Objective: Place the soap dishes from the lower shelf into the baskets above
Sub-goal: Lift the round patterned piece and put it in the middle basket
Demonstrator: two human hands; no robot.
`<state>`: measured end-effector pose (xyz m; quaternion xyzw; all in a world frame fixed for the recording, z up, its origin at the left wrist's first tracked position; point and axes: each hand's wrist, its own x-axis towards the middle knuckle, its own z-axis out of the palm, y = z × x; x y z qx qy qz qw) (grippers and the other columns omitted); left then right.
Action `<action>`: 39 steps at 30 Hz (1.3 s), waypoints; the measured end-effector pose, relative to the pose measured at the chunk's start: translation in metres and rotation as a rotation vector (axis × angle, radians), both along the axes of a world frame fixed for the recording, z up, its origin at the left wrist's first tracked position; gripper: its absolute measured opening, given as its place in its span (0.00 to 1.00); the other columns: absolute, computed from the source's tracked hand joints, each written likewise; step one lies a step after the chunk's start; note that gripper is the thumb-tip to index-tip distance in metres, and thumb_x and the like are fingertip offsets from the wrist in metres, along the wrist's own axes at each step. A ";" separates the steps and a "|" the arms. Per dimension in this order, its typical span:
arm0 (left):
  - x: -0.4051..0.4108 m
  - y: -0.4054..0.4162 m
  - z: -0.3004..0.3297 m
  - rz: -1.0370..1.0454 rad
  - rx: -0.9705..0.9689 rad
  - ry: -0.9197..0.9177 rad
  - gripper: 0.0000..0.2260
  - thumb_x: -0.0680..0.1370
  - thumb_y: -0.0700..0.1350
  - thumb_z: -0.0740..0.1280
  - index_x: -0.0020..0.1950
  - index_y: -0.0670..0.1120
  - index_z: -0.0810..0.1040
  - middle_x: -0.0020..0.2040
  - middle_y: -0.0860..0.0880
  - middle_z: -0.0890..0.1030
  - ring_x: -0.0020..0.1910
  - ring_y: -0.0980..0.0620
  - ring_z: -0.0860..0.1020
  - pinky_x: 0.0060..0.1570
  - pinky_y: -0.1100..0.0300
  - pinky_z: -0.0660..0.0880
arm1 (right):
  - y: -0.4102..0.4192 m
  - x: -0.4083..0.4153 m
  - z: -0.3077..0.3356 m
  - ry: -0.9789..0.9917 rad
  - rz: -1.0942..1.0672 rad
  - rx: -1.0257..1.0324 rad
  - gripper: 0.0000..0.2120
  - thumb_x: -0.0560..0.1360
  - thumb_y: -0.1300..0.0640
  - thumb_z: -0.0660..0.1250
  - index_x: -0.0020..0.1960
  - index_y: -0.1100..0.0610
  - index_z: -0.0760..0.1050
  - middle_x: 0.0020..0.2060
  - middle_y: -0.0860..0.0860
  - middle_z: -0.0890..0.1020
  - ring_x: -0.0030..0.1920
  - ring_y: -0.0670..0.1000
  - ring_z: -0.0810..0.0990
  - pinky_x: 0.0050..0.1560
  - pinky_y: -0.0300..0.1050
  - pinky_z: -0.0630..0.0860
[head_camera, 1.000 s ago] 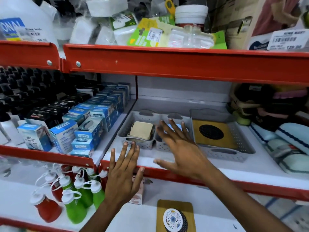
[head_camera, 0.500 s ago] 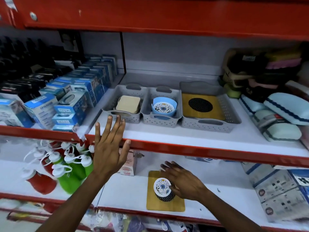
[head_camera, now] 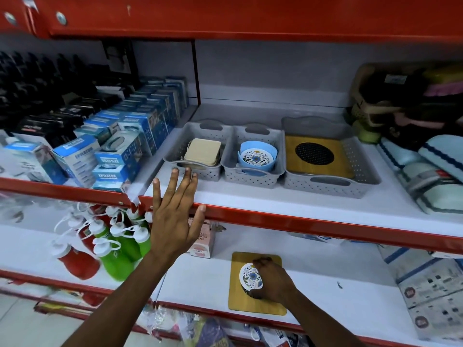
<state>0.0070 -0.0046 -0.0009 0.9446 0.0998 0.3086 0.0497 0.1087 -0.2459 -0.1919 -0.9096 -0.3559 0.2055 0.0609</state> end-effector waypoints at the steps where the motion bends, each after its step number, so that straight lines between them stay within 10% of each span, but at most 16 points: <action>1: 0.000 0.000 0.000 0.000 -0.003 -0.001 0.28 0.80 0.56 0.53 0.78 0.46 0.63 0.79 0.48 0.63 0.82 0.48 0.53 0.80 0.46 0.38 | 0.000 0.000 0.000 -0.008 0.005 0.008 0.45 0.68 0.36 0.73 0.76 0.57 0.63 0.73 0.54 0.71 0.72 0.55 0.69 0.71 0.48 0.66; 7: -0.001 0.001 0.000 -0.014 -0.001 -0.012 0.28 0.80 0.56 0.53 0.78 0.45 0.63 0.79 0.47 0.63 0.82 0.48 0.53 0.80 0.44 0.40 | -0.009 -0.008 0.028 -0.050 -0.002 0.288 0.47 0.65 0.37 0.71 0.77 0.55 0.60 0.73 0.51 0.69 0.71 0.52 0.68 0.70 0.45 0.69; 16: -0.001 0.000 -0.002 -0.025 -0.029 -0.035 0.28 0.79 0.55 0.55 0.78 0.46 0.62 0.79 0.48 0.63 0.82 0.48 0.53 0.80 0.43 0.41 | -0.022 -0.045 0.147 -0.615 0.242 0.915 0.35 0.68 0.47 0.76 0.68 0.63 0.70 0.64 0.58 0.79 0.63 0.55 0.78 0.65 0.43 0.73; 24: -0.002 0.001 -0.001 -0.034 -0.041 -0.021 0.28 0.79 0.56 0.54 0.78 0.47 0.61 0.80 0.48 0.62 0.82 0.48 0.54 0.81 0.45 0.41 | 0.009 -0.039 0.220 -0.436 -0.166 1.084 0.42 0.65 0.48 0.79 0.73 0.58 0.66 0.65 0.51 0.74 0.64 0.47 0.72 0.62 0.29 0.70; 39: -0.003 0.000 0.000 -0.078 -0.071 -0.035 0.28 0.80 0.57 0.52 0.78 0.46 0.63 0.79 0.48 0.64 0.81 0.48 0.56 0.81 0.46 0.42 | 0.027 -0.007 0.253 -0.438 -0.337 0.968 0.45 0.62 0.40 0.77 0.73 0.53 0.66 0.63 0.50 0.78 0.62 0.51 0.75 0.60 0.51 0.78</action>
